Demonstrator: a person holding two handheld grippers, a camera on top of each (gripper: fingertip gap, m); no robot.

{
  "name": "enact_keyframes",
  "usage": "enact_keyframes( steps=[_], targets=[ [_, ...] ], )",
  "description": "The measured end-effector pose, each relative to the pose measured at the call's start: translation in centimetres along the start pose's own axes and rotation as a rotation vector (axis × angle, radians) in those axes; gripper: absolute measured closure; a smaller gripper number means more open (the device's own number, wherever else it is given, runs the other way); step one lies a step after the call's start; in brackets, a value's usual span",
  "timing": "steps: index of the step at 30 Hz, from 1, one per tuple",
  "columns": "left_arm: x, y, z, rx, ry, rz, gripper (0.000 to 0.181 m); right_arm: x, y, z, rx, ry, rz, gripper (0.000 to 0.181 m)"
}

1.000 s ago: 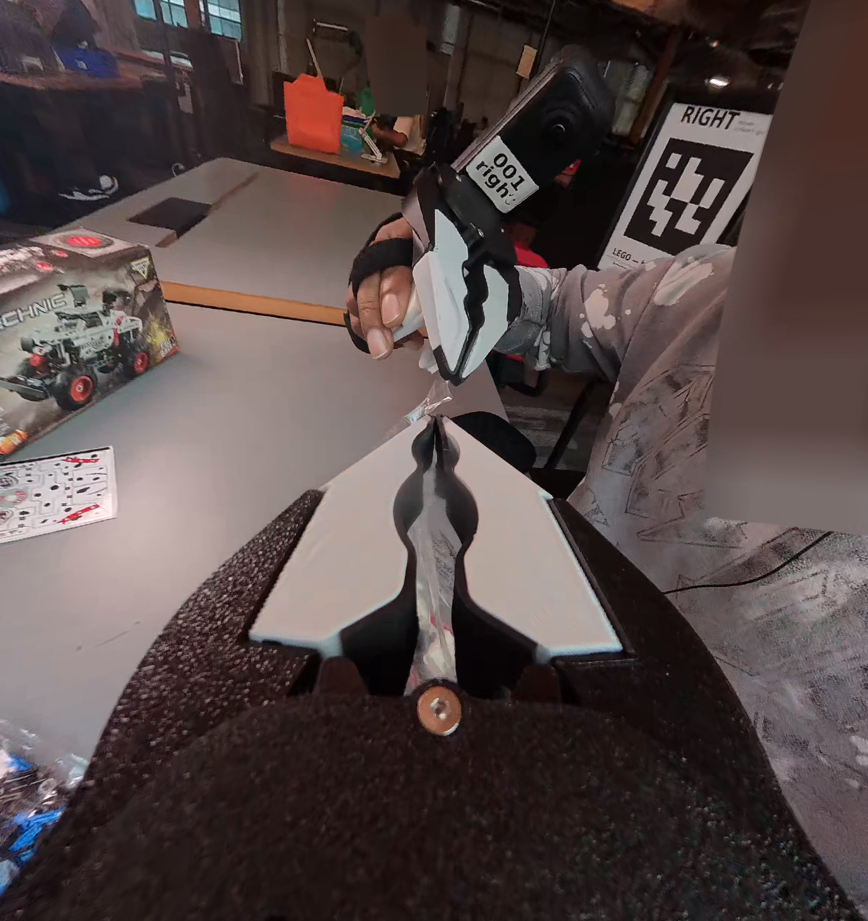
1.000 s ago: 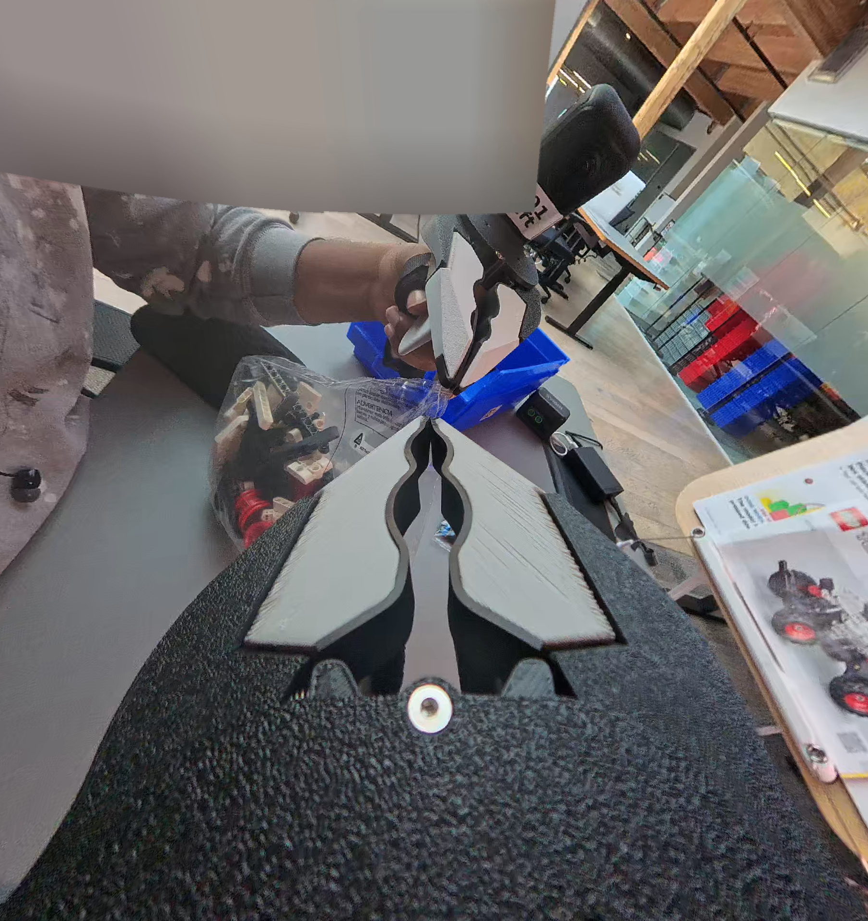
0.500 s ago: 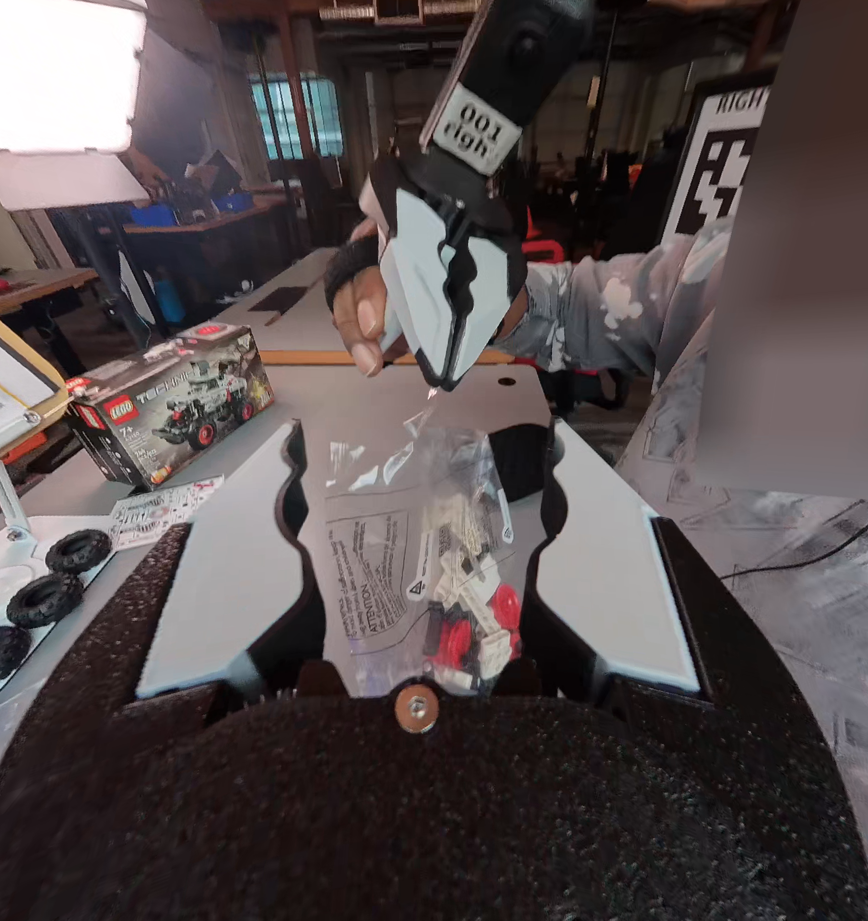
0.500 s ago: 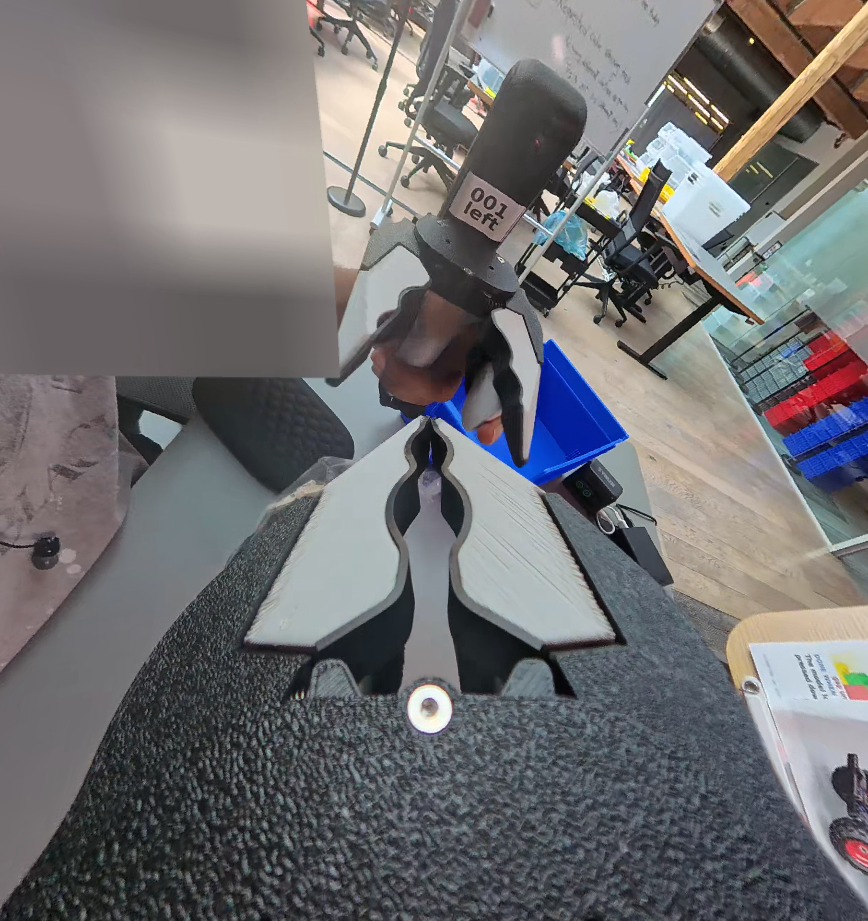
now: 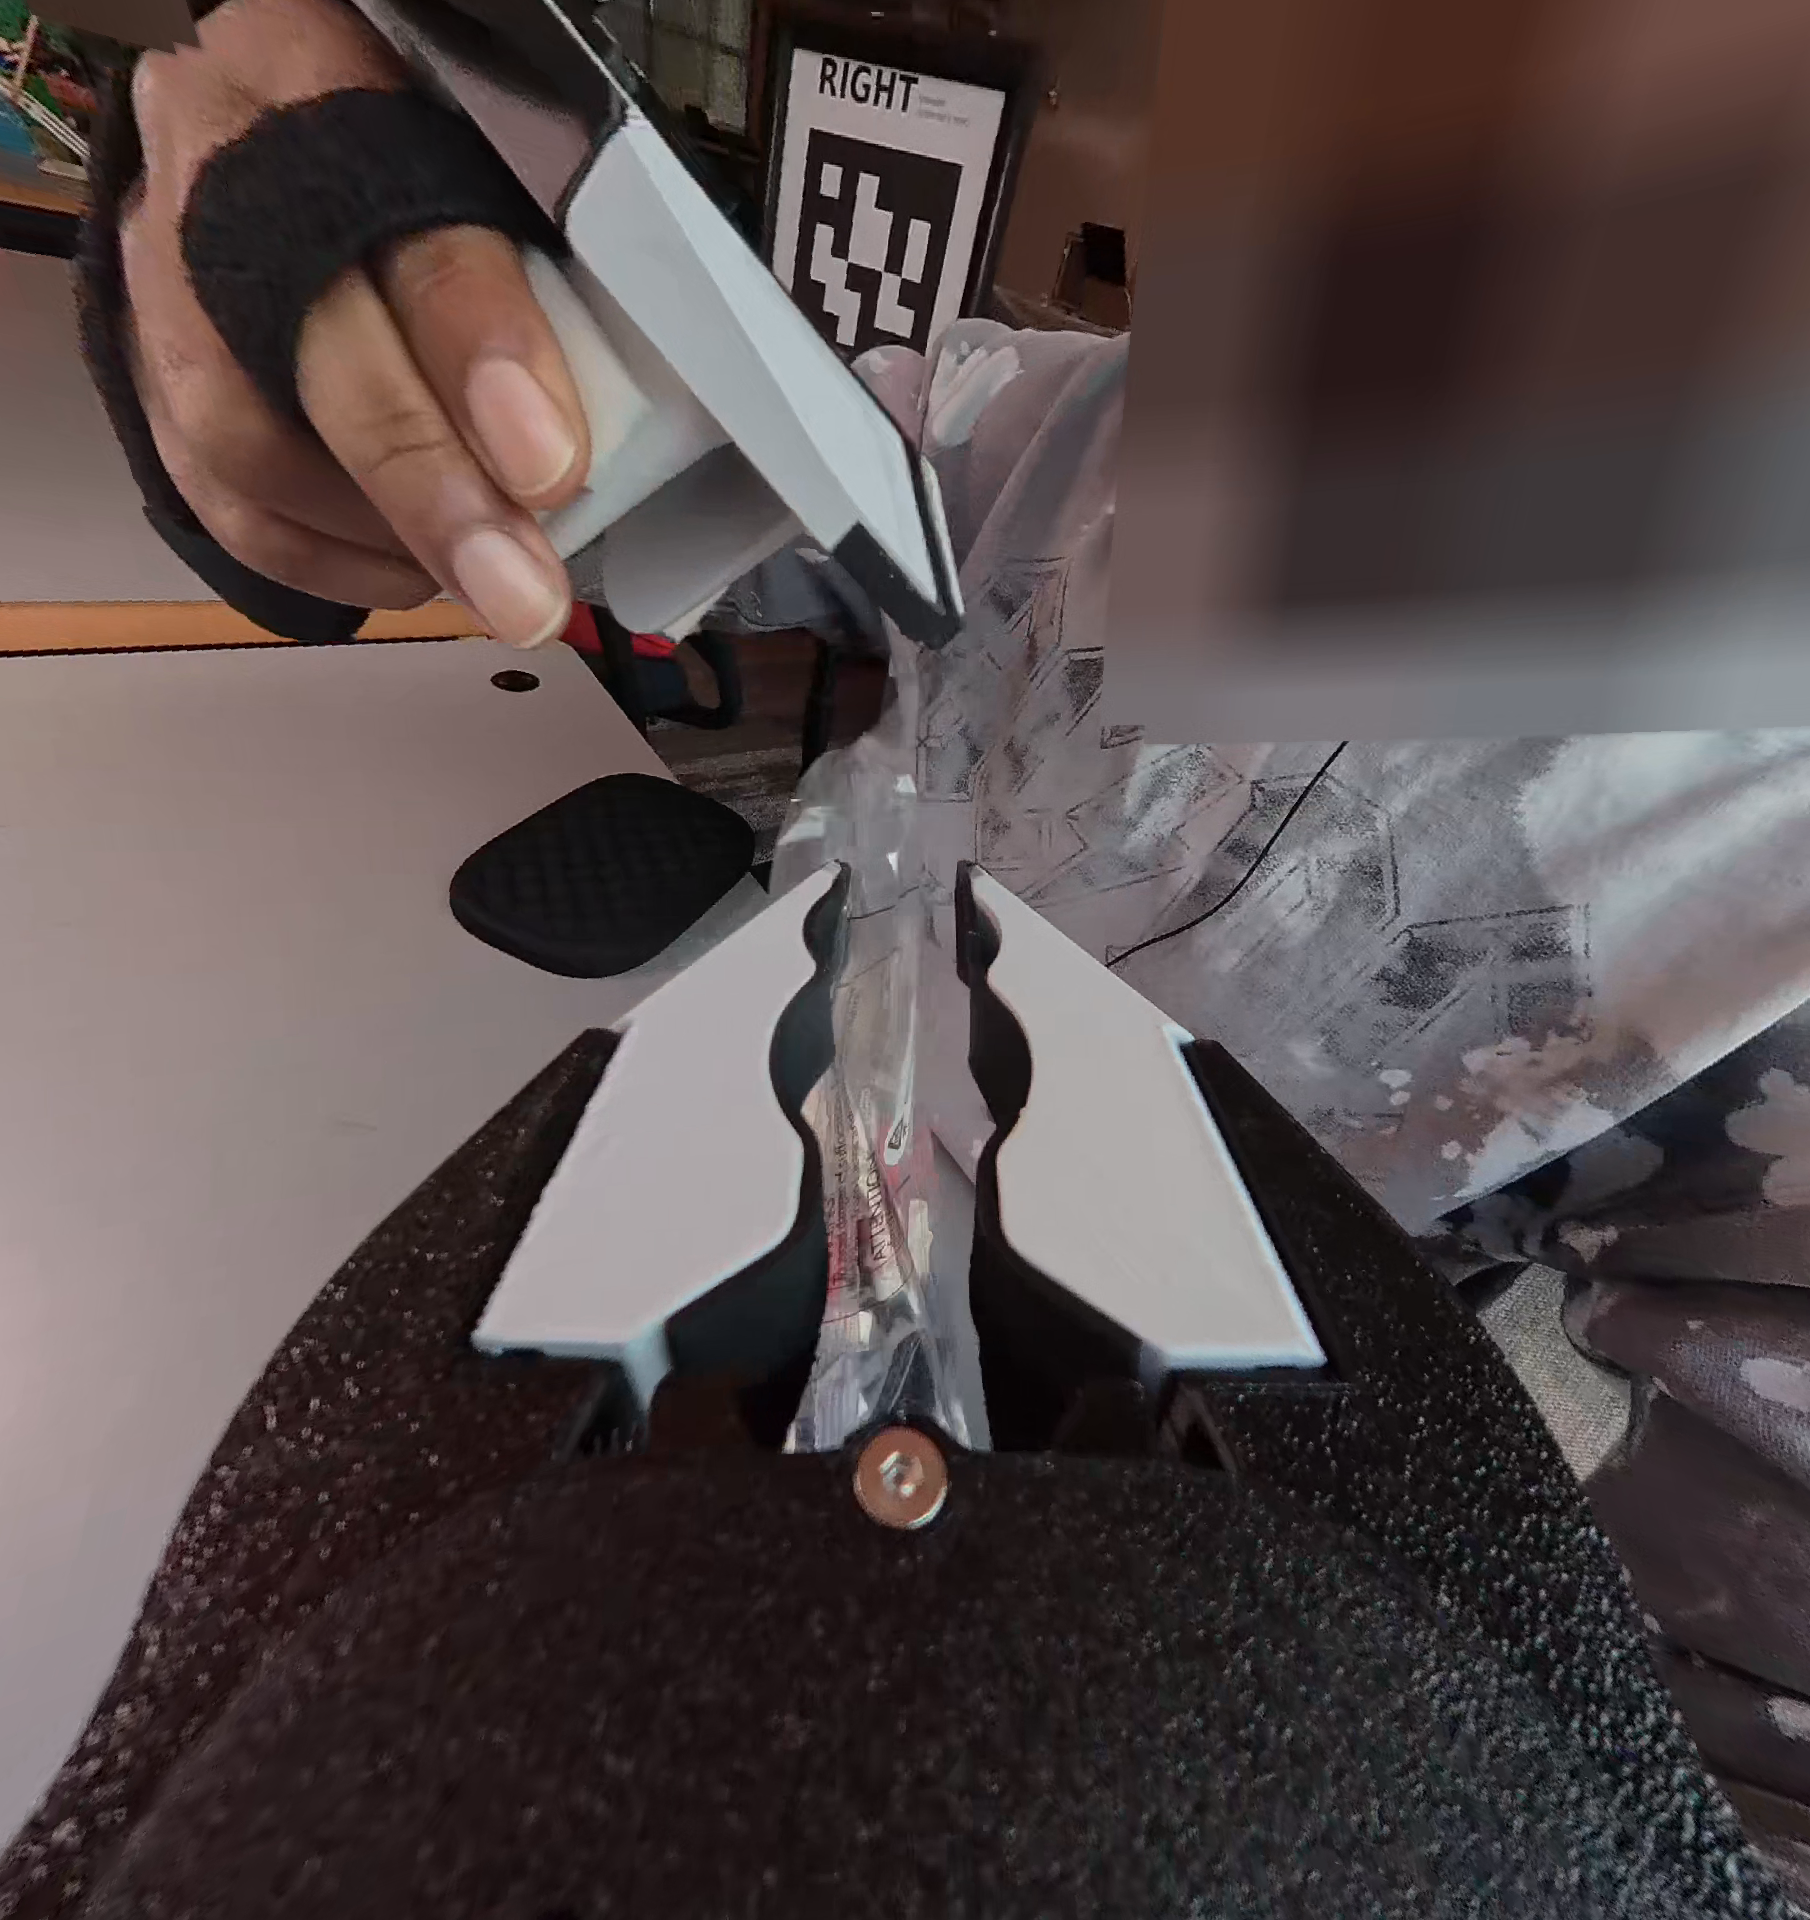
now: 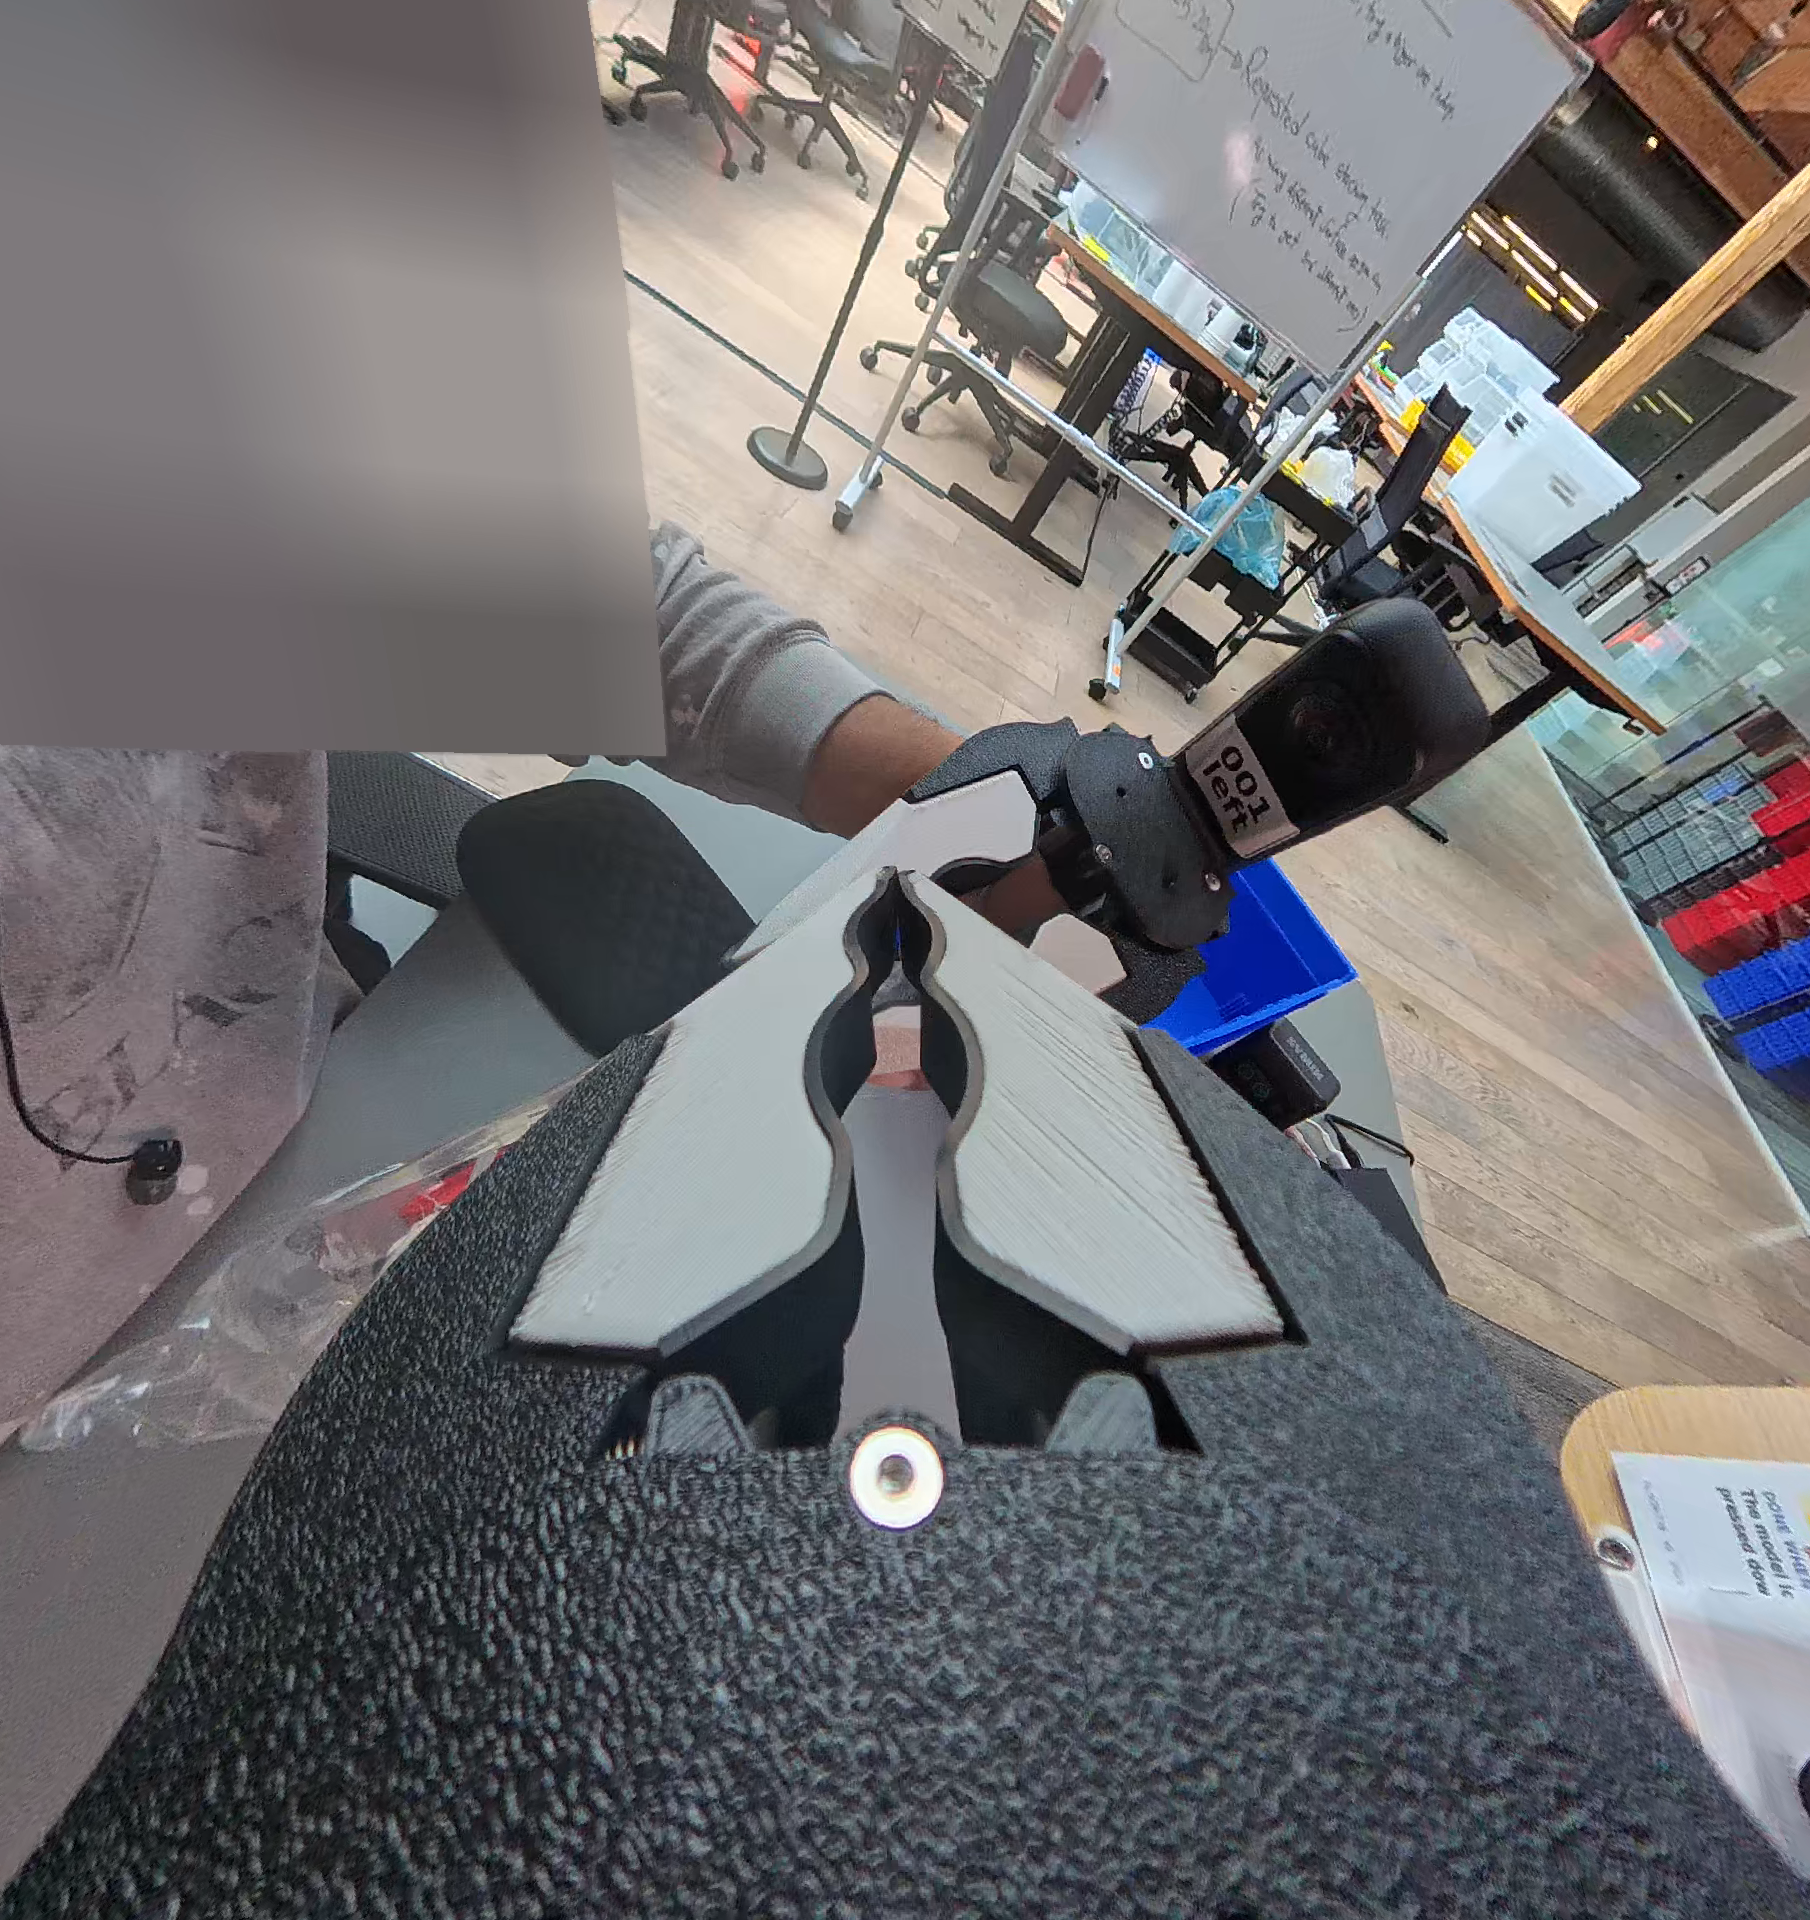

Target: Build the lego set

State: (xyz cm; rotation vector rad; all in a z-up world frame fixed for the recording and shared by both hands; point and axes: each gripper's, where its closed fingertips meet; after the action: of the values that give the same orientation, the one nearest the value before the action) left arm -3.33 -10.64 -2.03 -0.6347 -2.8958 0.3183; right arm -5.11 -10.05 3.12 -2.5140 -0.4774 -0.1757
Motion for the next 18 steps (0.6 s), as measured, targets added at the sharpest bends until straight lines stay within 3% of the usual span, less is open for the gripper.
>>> enact_keyframes(
  steps=[2,5,11,18],
  targets=[
    [-0.2,-0.3,0.1,-0.011,0.019,-0.014,0.164,0.2,-0.1,0.2,-0.008,-0.002,0.007,0.181],
    [-0.2,0.8,-0.4,-0.005,-0.010,-0.123,0.151,0.3,-0.2,0.2,-0.014,-0.013,0.013,0.181],
    [-0.7,2.5,-0.3,0.017,0.006,-0.258,0.181,0.0,-0.3,0.3,-0.013,-0.024,0.013,0.181],
    [0.8,3.1,-0.4,-0.014,0.004,-0.431,0.181,2.1,-0.6,2.3,-0.120,-0.028,0.048,0.181]
  ],
)
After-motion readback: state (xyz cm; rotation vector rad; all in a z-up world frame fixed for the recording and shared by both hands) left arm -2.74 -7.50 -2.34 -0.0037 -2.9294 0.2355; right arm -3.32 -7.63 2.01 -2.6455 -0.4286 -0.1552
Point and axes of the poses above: each gripper's, where its closed fingertips meet, x back along the fingers, z out of its underside, y = z × x across the jaws, and after that the axes turned 9 degrees about z, right-handed
